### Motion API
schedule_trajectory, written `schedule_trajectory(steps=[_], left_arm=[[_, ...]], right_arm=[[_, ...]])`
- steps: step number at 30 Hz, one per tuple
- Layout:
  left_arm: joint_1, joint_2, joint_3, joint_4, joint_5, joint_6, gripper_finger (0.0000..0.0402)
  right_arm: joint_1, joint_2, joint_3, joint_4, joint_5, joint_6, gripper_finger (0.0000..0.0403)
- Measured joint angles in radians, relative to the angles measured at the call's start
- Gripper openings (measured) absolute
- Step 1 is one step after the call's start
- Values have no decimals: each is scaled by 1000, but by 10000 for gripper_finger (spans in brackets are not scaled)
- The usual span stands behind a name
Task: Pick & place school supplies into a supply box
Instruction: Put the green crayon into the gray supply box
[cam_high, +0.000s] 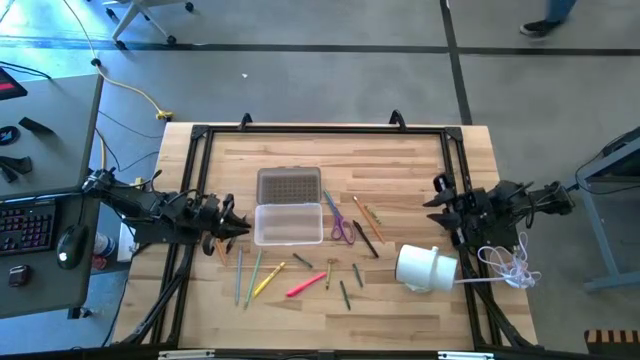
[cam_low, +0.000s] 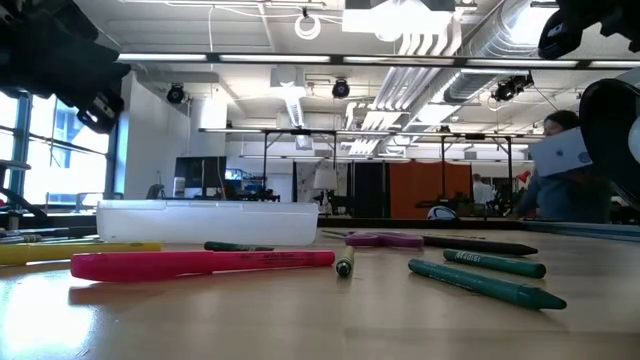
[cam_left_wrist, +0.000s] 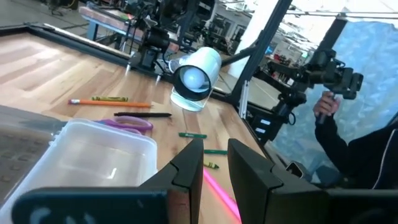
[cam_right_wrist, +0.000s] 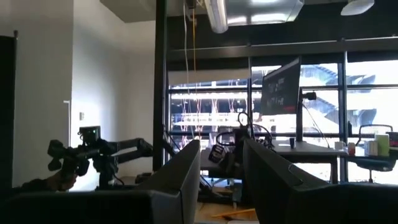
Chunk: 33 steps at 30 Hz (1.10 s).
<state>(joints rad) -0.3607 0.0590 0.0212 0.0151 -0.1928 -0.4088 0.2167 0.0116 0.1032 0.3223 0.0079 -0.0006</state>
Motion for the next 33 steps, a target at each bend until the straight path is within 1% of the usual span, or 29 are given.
schedule_trajectory(steps=[4,7,10,17,21,25,28,31,33], left_arm=[[0,33,-1,8,-2,-43,111],[0,80,-1,62,-5,-53,111],[0,137,-1,171,-6,-36,111],[0,329,-1,432,-17,39,111],[0,446,-1,575,-56,45,111],[0,497,-1,677,-130,37,111],[0,502,-1,689,-140,32,111],[0,502,-1,680,-141,88,111],[0,502,-1,680,-141,98,111]], right_arm=[[0,0,0,-2,0,0,108],[0,0,0,3,0,0,108],[0,0,0,4,-2,4,108],[0,0,0,5,2,2,108],[0,0,0,5,3,-8,108],[0,0,0,4,16,-61,108],[0,0,0,4,90,-108,108],[0,3,0,0,233,-116,108],[0,3,0,-16,344,-153,108]])
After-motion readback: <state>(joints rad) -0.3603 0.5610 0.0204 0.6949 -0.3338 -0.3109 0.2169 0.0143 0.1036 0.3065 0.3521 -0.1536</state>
